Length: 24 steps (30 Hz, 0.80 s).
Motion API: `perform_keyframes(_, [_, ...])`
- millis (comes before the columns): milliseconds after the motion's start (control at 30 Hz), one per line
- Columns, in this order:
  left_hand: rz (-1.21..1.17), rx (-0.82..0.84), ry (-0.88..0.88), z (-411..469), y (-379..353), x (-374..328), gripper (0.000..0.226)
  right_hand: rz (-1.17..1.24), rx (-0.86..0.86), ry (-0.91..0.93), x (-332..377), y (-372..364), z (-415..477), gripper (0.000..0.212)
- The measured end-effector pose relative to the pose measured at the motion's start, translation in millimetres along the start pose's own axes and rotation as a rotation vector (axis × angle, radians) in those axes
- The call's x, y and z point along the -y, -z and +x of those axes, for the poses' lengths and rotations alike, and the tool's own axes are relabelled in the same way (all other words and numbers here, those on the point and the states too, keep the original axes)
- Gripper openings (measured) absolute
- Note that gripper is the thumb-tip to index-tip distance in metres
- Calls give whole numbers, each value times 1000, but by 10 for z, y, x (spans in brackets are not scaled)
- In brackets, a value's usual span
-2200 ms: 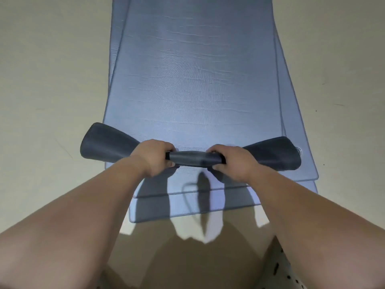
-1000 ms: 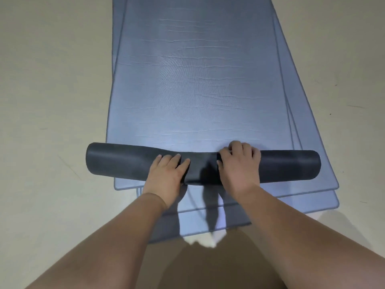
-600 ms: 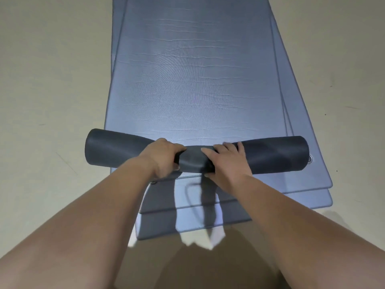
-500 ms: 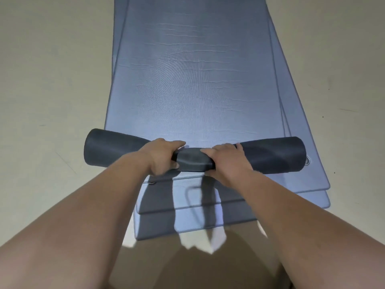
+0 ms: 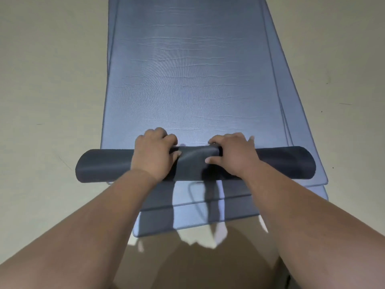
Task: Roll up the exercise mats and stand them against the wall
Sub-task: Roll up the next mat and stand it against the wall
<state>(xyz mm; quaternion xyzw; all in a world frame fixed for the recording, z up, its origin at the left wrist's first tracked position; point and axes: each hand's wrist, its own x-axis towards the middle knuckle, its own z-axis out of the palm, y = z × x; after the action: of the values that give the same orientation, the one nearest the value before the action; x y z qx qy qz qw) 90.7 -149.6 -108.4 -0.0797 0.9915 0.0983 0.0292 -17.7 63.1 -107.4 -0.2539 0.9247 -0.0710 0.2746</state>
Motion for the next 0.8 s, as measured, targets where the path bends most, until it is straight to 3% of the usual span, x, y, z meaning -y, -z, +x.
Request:
perform_keyframes(33, [30, -92, -47, -51, -20, -106, 14, -53, -11, -32, 45, 7, 22, 61])
perform_keyframes(100, [41, -106, -108, -191, -140, -293, 21, -67, -13, -87, 122, 10, 64, 64])
perform_keyframes(233, [105, 210, -18, -361, -249, -440, 95, -87, -124, -131, 205, -75, 32, 58])
perform_keyframes(267, [125, 259, -11, -345, -229, -429, 103, -104, -195, -105, 224, -140, -19, 56])
perform_keyframes(333, [140, 288, -15, -216, -172, -405, 100, -119, -385, -25, 223, -326, -164, 53])
perform_keyframes(400, [142, 296, -3, -73, -112, -380, 98, -137, -460, 41, 151, -512, -327, 65])
perform_keyframes(500, [92, 316, -6, 143, -122, -310, 93, -249, -320, 70, 10, -621, -373, 107])
perform_keyframes(533, [71, 318, -17, 225, -121, -272, 93, -276, -289, 66, -2, -587, -314, 109])
perform_keyframes(667, [27, 343, 1, 382, -88, -161, 91, -273, -146, 45, 44, -283, 28, 86])
perform_keyframes(800, [105, 167, -31, -32, -212, -226, 83, -272, 44, 25, 72, -51, 251, 80])
